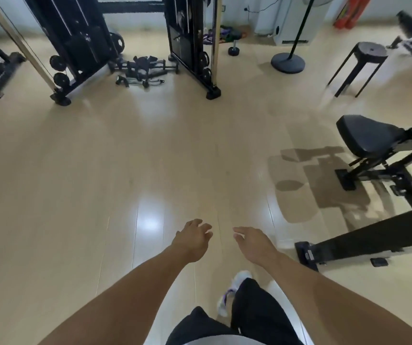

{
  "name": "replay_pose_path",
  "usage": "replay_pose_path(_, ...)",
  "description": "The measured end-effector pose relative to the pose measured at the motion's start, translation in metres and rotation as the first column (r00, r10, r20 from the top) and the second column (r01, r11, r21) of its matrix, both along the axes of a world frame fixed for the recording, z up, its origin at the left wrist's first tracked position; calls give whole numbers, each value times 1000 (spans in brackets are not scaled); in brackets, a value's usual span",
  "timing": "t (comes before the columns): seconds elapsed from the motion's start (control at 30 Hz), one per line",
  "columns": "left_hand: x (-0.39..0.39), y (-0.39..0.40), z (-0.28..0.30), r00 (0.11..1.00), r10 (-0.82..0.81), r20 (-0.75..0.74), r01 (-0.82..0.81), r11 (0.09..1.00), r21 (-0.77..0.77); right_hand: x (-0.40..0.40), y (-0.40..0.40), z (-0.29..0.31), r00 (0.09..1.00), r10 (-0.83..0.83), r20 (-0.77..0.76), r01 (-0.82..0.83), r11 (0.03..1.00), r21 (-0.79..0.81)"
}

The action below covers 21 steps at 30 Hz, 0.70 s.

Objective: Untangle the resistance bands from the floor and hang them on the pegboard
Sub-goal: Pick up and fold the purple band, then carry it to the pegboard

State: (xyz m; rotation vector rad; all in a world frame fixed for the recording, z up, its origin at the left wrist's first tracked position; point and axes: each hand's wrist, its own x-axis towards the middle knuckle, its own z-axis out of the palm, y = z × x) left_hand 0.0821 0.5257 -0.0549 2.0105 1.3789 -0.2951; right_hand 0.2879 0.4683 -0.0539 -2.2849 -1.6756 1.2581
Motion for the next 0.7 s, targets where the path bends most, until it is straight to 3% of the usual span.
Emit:
replay_pose_path(0.17,69,124,-19,998,-59,-28,59,998,2,71,118,-20,999,45,31,-45,999,6)
replay_pose_path(0.5,215,363,10,999,-35,-24,35,999,-3,228,353,-2,976,129,177,-137,990,37)
replay_pose_path(0.7,288,523,-7,994,-103,-36,103,995,-9,290,508,-11,982,120,149,-121,993,-5)
